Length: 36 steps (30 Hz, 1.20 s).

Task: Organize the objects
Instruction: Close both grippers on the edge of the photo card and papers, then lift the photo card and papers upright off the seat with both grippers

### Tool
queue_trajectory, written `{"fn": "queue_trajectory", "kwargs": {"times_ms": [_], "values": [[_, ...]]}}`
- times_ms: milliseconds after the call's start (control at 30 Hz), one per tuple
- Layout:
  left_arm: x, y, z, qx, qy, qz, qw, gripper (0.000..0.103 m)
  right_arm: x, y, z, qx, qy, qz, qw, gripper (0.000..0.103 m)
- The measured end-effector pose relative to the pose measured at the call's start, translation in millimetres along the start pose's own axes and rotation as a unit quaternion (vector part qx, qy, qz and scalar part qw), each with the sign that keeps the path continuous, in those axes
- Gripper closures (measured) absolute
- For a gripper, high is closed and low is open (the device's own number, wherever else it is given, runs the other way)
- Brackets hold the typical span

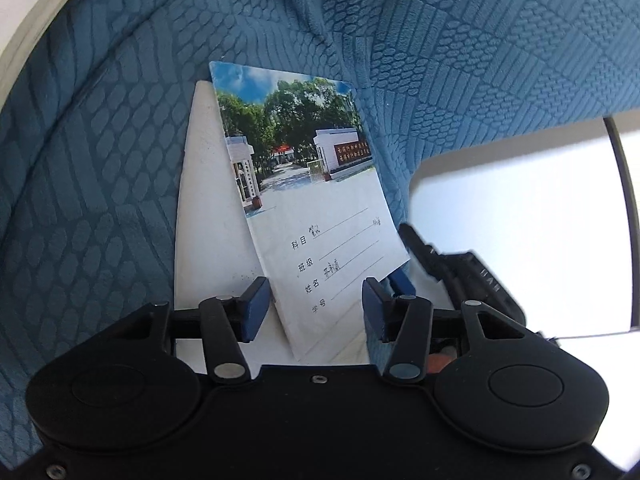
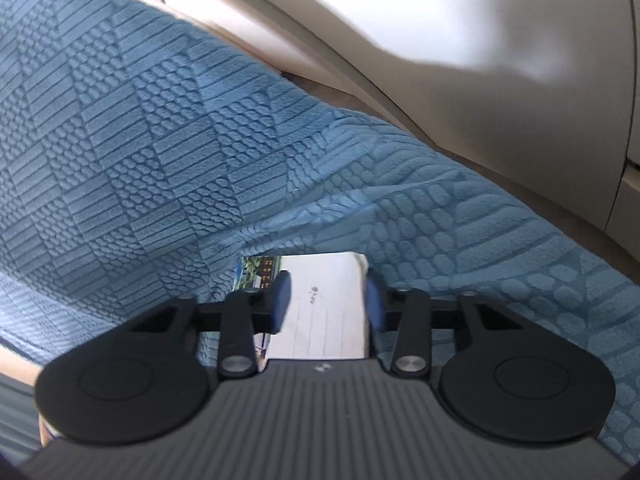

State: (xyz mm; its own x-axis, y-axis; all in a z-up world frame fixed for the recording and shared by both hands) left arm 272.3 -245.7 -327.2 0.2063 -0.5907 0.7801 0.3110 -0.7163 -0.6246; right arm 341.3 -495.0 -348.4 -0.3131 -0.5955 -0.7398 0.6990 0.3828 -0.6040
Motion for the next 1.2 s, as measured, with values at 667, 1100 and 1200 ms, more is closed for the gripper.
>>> {"fn": "queue_trajectory", "kwargs": {"times_ms": [667, 1100, 1200], "values": [[-8, -19, 3, 0.017, -0.04, -0.049, 0.9978, 0.053, -9, 15, -21, -0.066, 0.019, 0.071, 0.995, 0.092], [-23, -21, -8, 0.014, -0.06, -0.053, 0.9967, 0.054, -5, 9, -28, -0.075, 0.101, 0.149, 0.981, 0.097], [-23, -14, -12, 0.007, -0.08, -0.07, 0.9943, 0.055, -3, 10, -29, -0.076, 0.118, 0.156, 0.978, 0.097]]}}
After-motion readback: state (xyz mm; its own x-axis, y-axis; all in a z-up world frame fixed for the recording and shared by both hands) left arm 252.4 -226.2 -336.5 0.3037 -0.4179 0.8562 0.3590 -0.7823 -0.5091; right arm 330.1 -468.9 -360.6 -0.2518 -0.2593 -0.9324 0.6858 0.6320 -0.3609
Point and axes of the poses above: each gripper's, at about its wrist camera, not at the fingertips, and y roughly the way its jaws point, x to its right, z to its top, the point moved 5 cm from there along y, roughly the way its jaws point, and after that the axes turned 1 degree about x, right-handed, at the moved point
